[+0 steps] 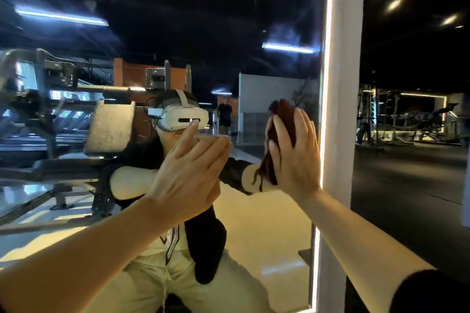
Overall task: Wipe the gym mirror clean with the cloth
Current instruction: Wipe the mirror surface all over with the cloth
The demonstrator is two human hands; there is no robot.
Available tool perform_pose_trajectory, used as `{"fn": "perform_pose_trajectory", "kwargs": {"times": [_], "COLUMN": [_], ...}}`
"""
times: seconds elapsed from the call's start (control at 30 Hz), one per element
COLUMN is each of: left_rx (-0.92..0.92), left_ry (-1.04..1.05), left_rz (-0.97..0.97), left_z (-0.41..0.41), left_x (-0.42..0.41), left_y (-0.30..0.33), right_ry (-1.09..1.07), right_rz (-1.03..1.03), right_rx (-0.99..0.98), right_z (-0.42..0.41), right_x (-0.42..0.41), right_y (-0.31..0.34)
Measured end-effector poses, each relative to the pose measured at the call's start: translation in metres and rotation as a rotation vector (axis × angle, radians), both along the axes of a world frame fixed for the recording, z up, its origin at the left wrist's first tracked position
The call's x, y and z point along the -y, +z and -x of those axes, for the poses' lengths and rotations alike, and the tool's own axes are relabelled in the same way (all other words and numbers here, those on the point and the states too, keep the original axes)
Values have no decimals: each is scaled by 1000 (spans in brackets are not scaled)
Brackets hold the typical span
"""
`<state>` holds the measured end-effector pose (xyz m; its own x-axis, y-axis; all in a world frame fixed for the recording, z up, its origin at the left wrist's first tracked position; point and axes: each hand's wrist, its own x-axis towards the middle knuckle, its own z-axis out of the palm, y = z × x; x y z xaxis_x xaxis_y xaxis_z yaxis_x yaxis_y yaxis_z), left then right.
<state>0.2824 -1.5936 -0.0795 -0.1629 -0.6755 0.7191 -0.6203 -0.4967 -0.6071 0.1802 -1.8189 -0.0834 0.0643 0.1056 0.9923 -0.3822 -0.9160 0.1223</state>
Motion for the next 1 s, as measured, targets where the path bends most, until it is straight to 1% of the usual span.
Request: {"fn": "perform_pose_trajectory", "kwargs": {"times": [0.03, 0.1, 0.13, 0.17, 0.2, 0.23, 0.33, 0.37, 0.4, 0.43, 0.47, 0.53, 0.57, 0.6, 0.7, 0.77, 0.83, 0.9, 1.0], "left_rx": [2, -2, -7, -19, -38, -65, -110, -101, -85, -66, -52, -52, -63, -82, -140, -138, -131, -121, -104], "left_ry": [-2, -24, -40, -57, -73, -89, -137, -142, -141, -137, -131, -113, -105, -100, -121, -130, -169, -227, -258], "left_rz": [21, 76, 107, 136, 164, 194, 241, 232, 222, 210, 196, 153, 128, 107, 44, -4, -39, -52, -55], "left_z": [0, -1, -1, -1, 0, 0, -1, -1, -2, -2, -1, 3, 6, 9, 10, 3, -3, -5, 0], "left_x": [-2, -5, -6, -6, -7, -9, -12, -13, -12, -11, -9, -3, 0, 3, 13, 20, 27, 33, 45], "left_y": [4, 7, 7, 5, 2, -2, -17, -20, -22, -23, -24, -29, -33, -39, -70, -96, -117, -126, -108], "right_ry": [5, 68, 100, 96, 78, 63, 60, 55, 37, 16, 9, 47, 64, 70, 76, 108, 94, 66, 97], "right_rz": [-59, -251, -300, -287, -228, -124, 280, 367, 393, 351, 243, -34, -136, -197, -217, -215, -228, -220, -152], "right_rx": [69, 274, 334, 336, 268, 157, -186, -230, -220, -166, -81, 102, 152, 166, 73, -12, -58, -48, 0], "right_z": [-3, -13, -20, -29, -36, -43, -44, -38, -31, -26, -22, -17, -17, -18, -18, -12, -5, 0, -1], "right_x": [0, -7, -19, -34, -51, -66, -73, -61, -48, -35, -24, -13, -15, -18, -24, -25, -25, -24, -17], "right_y": [23, 73, 90, 96, 93, 82, 37, 33, 33, 35, 34, 25, 14, -1, -70, -125, -164, -171, -142]}}
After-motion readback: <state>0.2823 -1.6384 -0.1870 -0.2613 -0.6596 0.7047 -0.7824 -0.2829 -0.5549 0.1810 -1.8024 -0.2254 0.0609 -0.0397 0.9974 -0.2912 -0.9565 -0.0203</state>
